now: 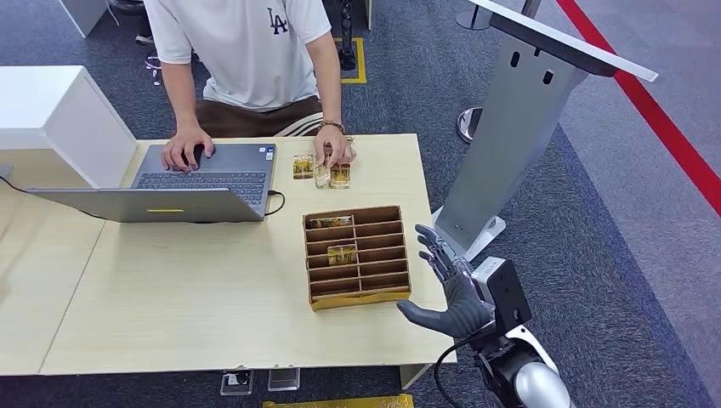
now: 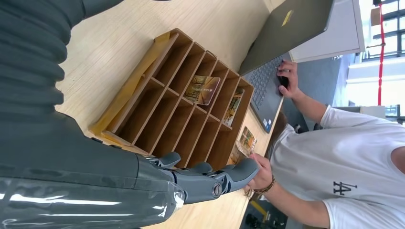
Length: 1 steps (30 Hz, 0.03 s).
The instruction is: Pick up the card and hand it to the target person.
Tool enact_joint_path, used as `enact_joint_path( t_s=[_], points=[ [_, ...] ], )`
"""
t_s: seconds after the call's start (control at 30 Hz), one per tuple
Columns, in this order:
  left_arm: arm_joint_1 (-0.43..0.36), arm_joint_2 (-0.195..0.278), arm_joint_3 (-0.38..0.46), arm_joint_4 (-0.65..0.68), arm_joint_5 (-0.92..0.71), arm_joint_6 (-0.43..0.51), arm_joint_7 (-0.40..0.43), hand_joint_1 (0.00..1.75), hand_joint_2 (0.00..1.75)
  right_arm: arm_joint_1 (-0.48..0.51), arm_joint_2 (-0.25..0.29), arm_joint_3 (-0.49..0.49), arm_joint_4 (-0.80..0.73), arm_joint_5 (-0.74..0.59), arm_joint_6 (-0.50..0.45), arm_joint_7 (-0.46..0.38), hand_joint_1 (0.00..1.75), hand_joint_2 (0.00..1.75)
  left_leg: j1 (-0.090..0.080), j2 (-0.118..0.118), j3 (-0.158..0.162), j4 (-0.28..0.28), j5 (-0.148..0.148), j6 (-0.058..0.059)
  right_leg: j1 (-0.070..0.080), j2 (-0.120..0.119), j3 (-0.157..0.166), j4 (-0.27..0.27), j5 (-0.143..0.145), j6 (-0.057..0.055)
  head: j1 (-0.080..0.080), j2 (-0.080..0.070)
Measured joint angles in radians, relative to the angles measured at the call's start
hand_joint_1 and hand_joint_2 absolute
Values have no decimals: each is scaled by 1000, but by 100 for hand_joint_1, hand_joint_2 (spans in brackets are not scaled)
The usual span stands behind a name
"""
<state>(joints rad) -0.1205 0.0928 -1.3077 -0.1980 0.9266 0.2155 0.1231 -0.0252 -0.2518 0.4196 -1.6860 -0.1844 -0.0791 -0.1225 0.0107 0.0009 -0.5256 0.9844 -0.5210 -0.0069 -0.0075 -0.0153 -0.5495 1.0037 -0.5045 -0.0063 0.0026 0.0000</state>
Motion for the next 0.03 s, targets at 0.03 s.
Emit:
enact_joint_path(
  t_s=[0.03],
  points=[
    [0,0,0,0,-1,0,0,0,0,0,0,-1,1,-1,0,0,0,175,0,0,0,0,0,0,0,0,0,0,0,0,0,0]
  ],
)
